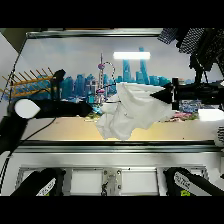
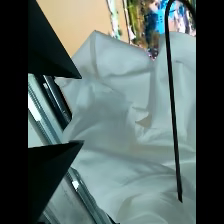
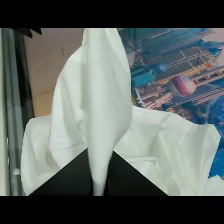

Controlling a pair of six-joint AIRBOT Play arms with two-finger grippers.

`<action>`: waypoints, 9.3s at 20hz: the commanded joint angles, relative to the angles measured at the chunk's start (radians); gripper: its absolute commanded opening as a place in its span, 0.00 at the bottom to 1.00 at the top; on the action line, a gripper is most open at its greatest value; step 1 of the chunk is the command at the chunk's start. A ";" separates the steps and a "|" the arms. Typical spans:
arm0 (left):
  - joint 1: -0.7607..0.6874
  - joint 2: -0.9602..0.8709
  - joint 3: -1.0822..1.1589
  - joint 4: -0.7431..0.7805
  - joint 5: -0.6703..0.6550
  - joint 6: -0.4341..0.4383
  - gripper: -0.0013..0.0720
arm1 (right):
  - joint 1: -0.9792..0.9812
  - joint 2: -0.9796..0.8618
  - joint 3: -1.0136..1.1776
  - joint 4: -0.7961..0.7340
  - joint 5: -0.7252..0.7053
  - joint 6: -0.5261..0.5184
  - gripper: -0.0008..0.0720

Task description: Fold the clothes and pants, and hang the long-sleeved shirts on hangers.

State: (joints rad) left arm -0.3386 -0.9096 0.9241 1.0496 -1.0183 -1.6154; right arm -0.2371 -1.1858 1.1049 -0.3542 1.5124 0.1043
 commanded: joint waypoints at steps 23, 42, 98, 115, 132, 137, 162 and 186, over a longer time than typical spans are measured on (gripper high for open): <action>-0.484 -0.517 0.432 0.425 -0.061 -0.563 0.51 | 0.001 0.023 0.001 0.000 -0.039 0.001 0.03; -0.484 -0.525 0.353 0.422 -0.149 -0.538 0.04 | 0.001 0.023 0.001 0.000 -0.039 0.000 0.03; -0.452 -0.379 0.308 0.608 0.035 -0.727 0.43 | -0.135 0.273 -0.308 0.399 -0.127 -0.022 0.03; -0.055 -0.251 0.308 0.462 -0.047 -0.444 0.04 | -0.119 0.359 -0.308 0.401 -0.121 0.136 0.03; 0.107 -0.252 0.308 0.362 -0.010 -0.308 0.04 | -0.071 0.419 -0.307 0.408 -0.118 0.209 0.03; 0.107 -0.251 0.317 0.362 -0.027 -0.291 0.04 | -0.071 0.419 -0.308 0.271 -0.121 0.225 0.03; -0.147 -0.251 1.006 0.661 -0.436 -0.134 0.04 | 0.176 0.328 -0.473 0.731 -0.255 -0.172 0.03; -0.080 -0.164 1.006 0.650 -0.482 -0.135 0.04 | -0.072 0.480 -0.278 0.527 -0.718 -0.049 0.03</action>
State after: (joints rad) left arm -0.4225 -1.0542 1.9297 1.7016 -1.4925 -1.7523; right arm -0.1867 -0.7582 0.7650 0.2893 0.9657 -0.0074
